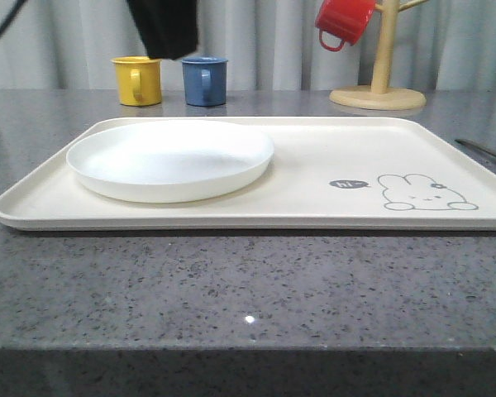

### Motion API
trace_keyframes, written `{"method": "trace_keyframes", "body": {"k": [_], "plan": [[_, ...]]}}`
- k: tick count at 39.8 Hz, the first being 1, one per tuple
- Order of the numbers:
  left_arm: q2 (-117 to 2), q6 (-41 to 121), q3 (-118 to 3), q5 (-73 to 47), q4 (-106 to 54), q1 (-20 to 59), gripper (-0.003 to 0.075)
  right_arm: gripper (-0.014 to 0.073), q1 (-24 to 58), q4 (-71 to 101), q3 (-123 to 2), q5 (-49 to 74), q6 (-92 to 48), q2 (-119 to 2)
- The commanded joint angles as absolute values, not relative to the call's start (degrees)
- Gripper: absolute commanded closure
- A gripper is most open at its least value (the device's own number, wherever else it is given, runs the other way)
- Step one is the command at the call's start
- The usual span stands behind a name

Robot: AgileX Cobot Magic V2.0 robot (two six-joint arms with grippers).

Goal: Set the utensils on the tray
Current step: 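Open the left gripper and withdraw it from the plate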

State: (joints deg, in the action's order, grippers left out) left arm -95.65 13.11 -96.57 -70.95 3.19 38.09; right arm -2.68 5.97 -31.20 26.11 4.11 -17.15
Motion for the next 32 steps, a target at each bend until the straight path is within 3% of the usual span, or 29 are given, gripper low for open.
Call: {"method": "trace_keyframes", "body": {"k": [1, 15, 32], "plan": [[-88.2, 10.5, -94.5, -72.8, 3.6, 32.9, 0.0738, 0.0054, -3.1, 5.8, -33.1, 21.6, 3.8, -18.2], [-68.2, 5.9, -72.4, -57.5, 1.5, 16.4, 0.0738, 0.0054, -3.1, 5.8, -33.1, 21.6, 3.8, -18.2], [-36.3, 5.3, -39.7, -32.6, 0.0, 14.1, 0.0738, 0.0054, -3.1, 5.8, -33.1, 21.6, 3.8, -18.2]]}}
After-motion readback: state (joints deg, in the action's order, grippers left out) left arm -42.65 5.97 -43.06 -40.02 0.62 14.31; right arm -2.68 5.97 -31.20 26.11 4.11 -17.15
